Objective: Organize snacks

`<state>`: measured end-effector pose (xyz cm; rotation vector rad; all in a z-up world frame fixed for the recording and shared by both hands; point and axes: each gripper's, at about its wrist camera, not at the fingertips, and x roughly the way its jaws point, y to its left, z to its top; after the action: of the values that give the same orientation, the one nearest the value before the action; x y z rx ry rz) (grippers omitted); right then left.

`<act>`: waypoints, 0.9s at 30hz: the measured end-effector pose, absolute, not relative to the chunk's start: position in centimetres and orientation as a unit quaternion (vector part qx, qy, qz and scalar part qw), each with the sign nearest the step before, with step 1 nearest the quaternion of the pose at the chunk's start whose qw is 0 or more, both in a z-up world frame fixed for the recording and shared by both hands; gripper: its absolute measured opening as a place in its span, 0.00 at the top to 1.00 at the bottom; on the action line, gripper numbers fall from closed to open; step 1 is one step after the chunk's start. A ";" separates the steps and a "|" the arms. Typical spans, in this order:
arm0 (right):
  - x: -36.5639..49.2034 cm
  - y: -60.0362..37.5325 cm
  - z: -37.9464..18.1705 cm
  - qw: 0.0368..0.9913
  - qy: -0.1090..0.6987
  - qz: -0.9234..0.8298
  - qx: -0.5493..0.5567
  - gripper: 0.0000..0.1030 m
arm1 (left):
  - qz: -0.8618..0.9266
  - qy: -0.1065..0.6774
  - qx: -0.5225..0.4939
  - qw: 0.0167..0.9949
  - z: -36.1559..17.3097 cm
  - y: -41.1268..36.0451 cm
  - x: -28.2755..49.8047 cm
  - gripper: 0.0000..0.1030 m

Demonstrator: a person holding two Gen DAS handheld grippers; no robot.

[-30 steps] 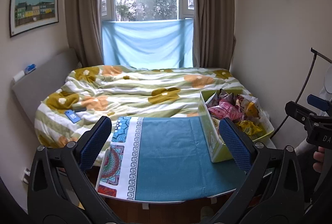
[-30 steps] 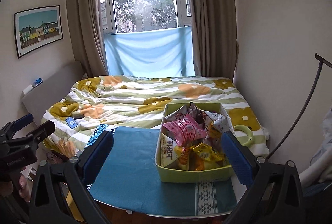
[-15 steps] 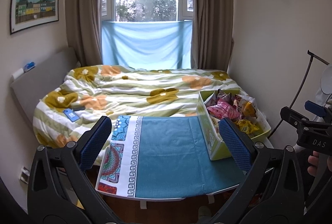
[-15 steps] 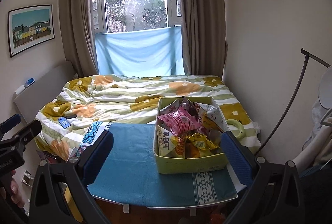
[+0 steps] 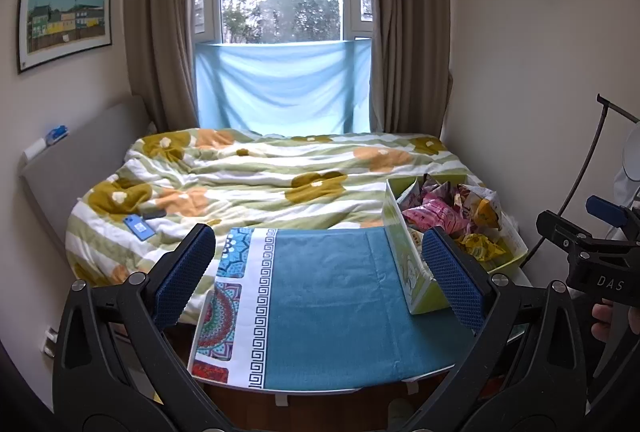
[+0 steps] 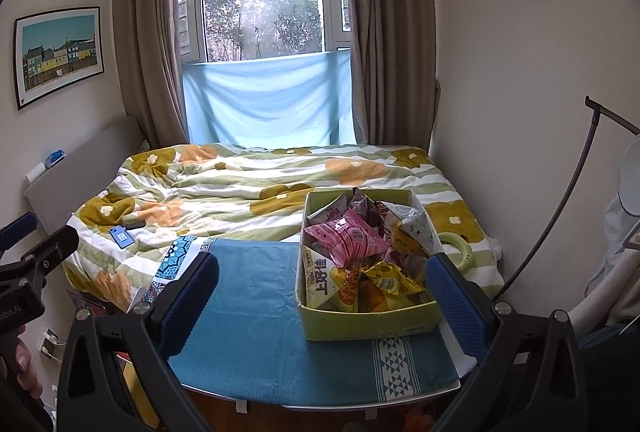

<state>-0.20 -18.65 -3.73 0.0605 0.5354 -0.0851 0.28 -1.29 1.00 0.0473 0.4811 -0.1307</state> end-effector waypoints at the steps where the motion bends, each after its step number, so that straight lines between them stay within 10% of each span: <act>1: -0.1 -18.6 -3.8 0.963 0.265 -0.042 0.030 0.00 | -0.065 0.238 0.025 0.969 1.0 -1.4 0.3 0.00; 27: 0.0 -19.0 -3.9 0.960 0.275 -0.045 0.032 0.00 | -0.067 0.239 0.024 0.968 1.1 -2.0 0.0 0.00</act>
<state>-0.01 -19.03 -3.95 0.0646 0.5575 -0.0913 -0.02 -1.96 1.06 0.0492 0.4824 -0.1352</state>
